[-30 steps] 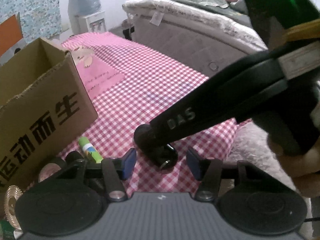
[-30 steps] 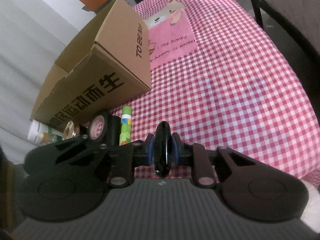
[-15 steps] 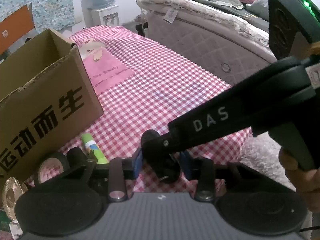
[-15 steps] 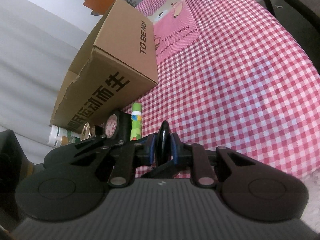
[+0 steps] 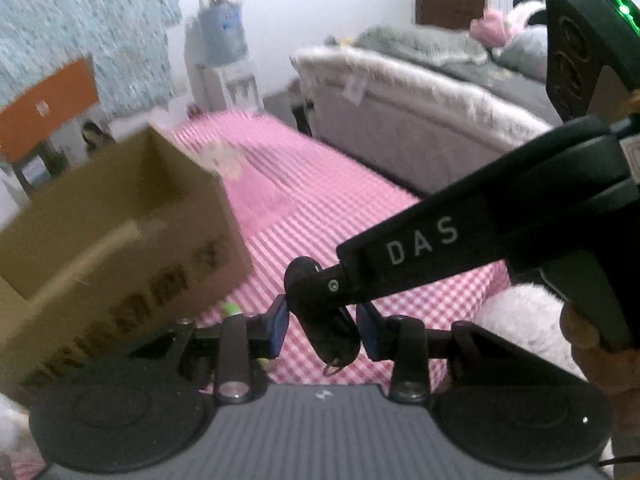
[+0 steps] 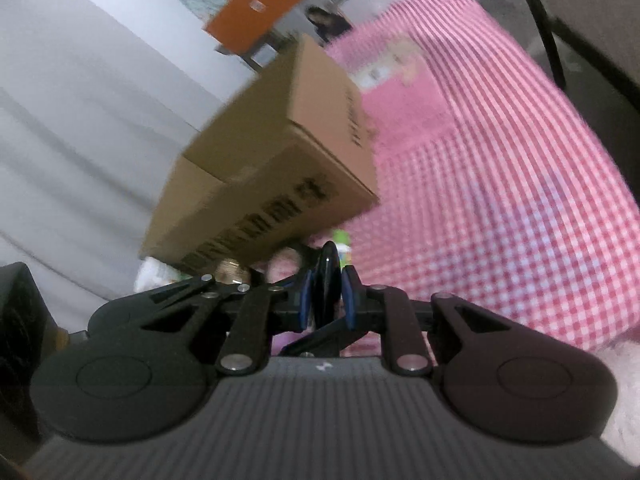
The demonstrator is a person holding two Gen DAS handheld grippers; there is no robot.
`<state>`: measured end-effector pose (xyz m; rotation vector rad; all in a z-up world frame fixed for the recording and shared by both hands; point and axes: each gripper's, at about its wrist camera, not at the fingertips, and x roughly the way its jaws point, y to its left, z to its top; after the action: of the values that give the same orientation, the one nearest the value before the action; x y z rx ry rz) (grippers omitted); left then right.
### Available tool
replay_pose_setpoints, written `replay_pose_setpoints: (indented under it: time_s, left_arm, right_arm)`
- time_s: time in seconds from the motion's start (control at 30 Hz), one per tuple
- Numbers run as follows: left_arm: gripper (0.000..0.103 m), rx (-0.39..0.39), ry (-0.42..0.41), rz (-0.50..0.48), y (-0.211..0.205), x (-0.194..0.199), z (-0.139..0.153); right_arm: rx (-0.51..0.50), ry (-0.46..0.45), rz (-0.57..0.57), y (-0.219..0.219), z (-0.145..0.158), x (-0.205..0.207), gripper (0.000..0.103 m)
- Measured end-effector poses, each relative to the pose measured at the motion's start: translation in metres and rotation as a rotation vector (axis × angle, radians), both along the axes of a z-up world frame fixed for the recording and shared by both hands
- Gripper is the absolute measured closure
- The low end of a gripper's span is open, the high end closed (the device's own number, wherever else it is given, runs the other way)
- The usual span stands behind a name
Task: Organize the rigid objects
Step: 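Lift the black key fob off the table with the right tool, then carry the key fob into the cardboard box and open the right tool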
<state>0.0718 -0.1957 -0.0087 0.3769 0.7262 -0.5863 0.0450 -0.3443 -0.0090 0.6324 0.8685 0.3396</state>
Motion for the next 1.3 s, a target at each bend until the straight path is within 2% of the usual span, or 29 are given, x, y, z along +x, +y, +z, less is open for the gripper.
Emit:
replay_pose_setpoints:
  time_s: [0.13,0.3,0.43,0.57,0.7,0.83,0.97,1.17,1.3]
  left_arm:
    - [0.065,-0.023,-0.094,0.052,0.025,-0.014,0.038]
    - [0.065,-0.034,-0.174,0.14,0.068,-0.012,0.082]
    - [0.064,-0.021,-0.175,0.218,0.103,0.01,0.108]
    - [0.064,0.004,-0.123,0.293,0.134,0.05,0.115]
    - [0.064,0.034,-0.024,0.347,0.164,0.097,0.103]
    - [0.064,0.071,0.074,0.371,0.182,0.147,0.079]
    - [0.064,0.118,0.148,0.388,0.19,0.179,0.054]
    - [0.064,0.187,0.201,0.417,0.196,0.211,0.023]
    - [0.056,0.194,0.212,0.418,0.198,0.221,0.017]
  right_arm:
    - [-0.029,-0.098,0.043,0.025,0.04,-0.002,0.088]
    - [-0.033,-0.205,0.145,0.069,0.089,0.019,0.088]
    - [-0.015,-0.234,0.245,0.107,0.115,0.056,0.088]
    - [0.02,-0.183,0.332,0.145,0.125,0.114,0.088]
    - [0.053,-0.061,0.379,0.18,0.109,0.182,0.088]
    - [0.084,0.079,0.385,0.209,0.076,0.244,0.088]
    - [0.115,0.2,0.373,0.224,0.037,0.29,0.088]
    - [0.146,0.305,0.364,0.237,-0.007,0.323,0.088]
    - [0.144,0.347,0.359,0.247,-0.028,0.336,0.086]
